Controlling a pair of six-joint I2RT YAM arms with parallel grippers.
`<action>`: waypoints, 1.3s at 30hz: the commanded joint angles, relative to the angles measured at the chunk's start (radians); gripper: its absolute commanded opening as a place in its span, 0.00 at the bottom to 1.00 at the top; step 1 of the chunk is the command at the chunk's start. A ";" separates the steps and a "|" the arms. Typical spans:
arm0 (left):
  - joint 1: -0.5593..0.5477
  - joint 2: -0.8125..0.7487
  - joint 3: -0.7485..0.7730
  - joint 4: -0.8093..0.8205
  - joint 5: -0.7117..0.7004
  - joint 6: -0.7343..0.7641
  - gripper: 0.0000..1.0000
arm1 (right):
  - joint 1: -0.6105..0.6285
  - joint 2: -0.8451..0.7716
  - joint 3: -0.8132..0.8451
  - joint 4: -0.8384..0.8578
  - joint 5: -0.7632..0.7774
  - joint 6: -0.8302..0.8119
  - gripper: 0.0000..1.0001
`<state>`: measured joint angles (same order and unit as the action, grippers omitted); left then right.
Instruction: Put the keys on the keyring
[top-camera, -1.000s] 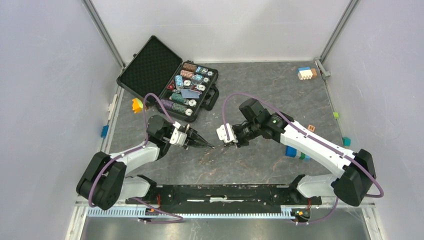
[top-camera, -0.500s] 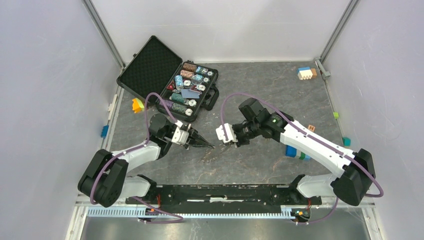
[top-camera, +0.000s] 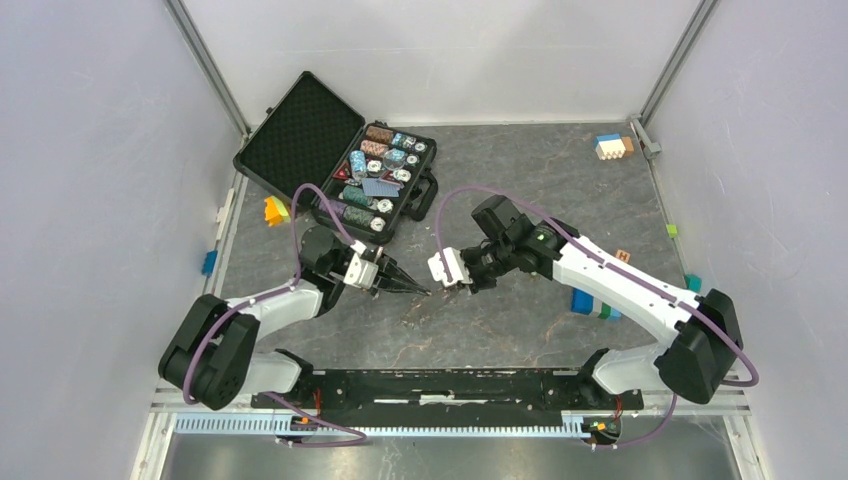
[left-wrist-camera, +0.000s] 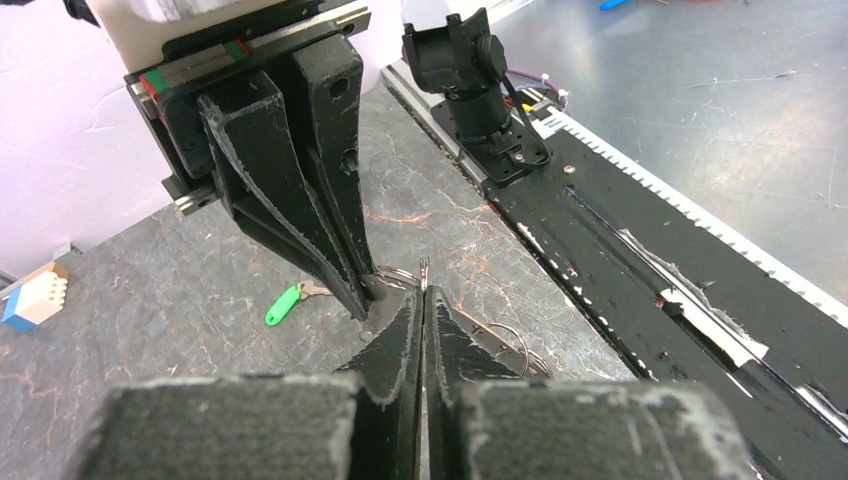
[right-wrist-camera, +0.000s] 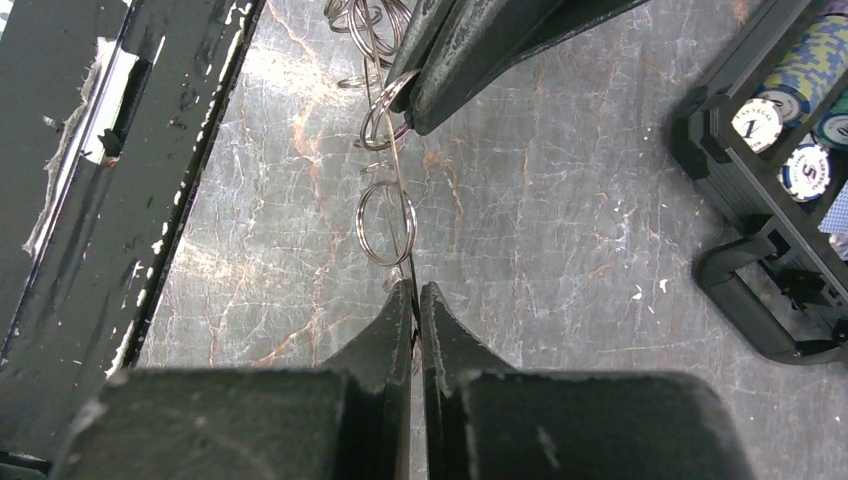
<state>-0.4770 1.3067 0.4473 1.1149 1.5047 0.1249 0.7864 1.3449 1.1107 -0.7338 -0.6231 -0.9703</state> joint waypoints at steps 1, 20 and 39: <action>-0.003 -0.005 0.013 0.091 0.098 0.013 0.02 | -0.007 0.026 0.010 0.020 0.024 0.006 0.02; -0.006 -0.002 -0.065 0.090 0.145 0.134 0.02 | -0.009 0.031 -0.004 0.037 0.020 0.026 0.41; -0.006 0.031 -0.021 0.077 0.123 0.179 0.02 | -0.069 -0.002 0.105 -0.064 -0.293 -0.013 0.54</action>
<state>-0.4797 1.3243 0.3824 1.1584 1.5543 0.2558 0.7136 1.3113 1.1275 -0.7444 -0.7368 -0.9508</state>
